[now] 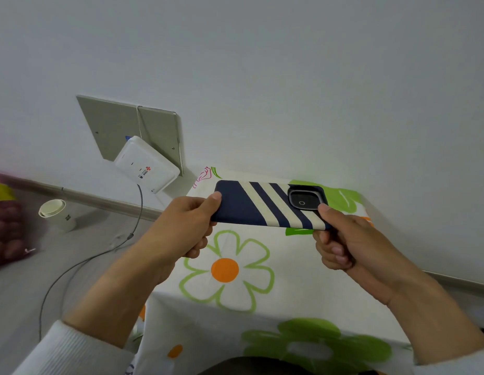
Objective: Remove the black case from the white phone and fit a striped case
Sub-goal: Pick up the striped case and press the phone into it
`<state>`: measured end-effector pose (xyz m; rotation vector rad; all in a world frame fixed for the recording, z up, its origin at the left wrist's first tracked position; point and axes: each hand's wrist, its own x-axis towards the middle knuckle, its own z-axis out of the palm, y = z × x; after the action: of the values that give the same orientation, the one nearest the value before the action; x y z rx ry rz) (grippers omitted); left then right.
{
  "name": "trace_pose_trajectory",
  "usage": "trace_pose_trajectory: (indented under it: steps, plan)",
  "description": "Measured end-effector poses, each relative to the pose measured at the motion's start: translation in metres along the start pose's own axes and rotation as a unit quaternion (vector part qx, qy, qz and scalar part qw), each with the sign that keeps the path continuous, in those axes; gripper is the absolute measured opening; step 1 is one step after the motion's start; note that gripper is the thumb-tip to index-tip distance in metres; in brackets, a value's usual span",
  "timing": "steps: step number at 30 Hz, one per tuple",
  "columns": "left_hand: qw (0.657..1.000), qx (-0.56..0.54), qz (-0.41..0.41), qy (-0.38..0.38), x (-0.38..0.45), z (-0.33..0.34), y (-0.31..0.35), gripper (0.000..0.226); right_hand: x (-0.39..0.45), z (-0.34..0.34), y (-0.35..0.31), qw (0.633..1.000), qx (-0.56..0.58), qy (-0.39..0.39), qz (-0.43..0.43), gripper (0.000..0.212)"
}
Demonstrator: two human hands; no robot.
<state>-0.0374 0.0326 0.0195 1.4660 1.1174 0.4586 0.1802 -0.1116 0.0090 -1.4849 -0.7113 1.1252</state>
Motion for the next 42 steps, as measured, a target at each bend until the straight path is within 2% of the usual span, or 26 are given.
trace_pose_trajectory:
  steps: [9,13,20,24,29,36,42]
  plan:
    - [0.992,0.098,0.071,0.036,0.000,0.001,-0.002,0.049,-0.005,-0.002,0.000,0.998,-0.021,-0.003,-0.057,0.045]
    - [0.990,0.102,0.078,0.056,0.002,-0.001,-0.003,0.057,-0.005,0.000,-0.001,0.996,-0.015,0.000,-0.089,0.041]
    - [0.988,0.066,0.109,0.087,0.003,-0.011,-0.001,0.033,-0.009,0.001,0.001,0.992,-0.050,-0.003,-0.118,0.038]
    - [0.990,0.028,0.118,0.071,0.002,-0.015,0.000,0.030,-0.010,-0.002,0.003,0.989,-0.061,-0.019,-0.130,0.040]
    - [0.989,0.007,0.133,0.060,0.003,-0.017,0.001,0.024,-0.010,-0.008,0.005,0.985,-0.103,-0.021,-0.138,0.054]
    - [0.987,-0.014,0.156,0.032,0.000,-0.018,0.000,0.020,-0.010,-0.017,0.007,0.975,-0.179,-0.009,-0.131,0.042]
    - [0.986,-0.039,0.162,0.012,-0.004,-0.013,0.001,0.015,-0.006,-0.023,0.010,0.969,-0.204,0.023,-0.139,0.046]
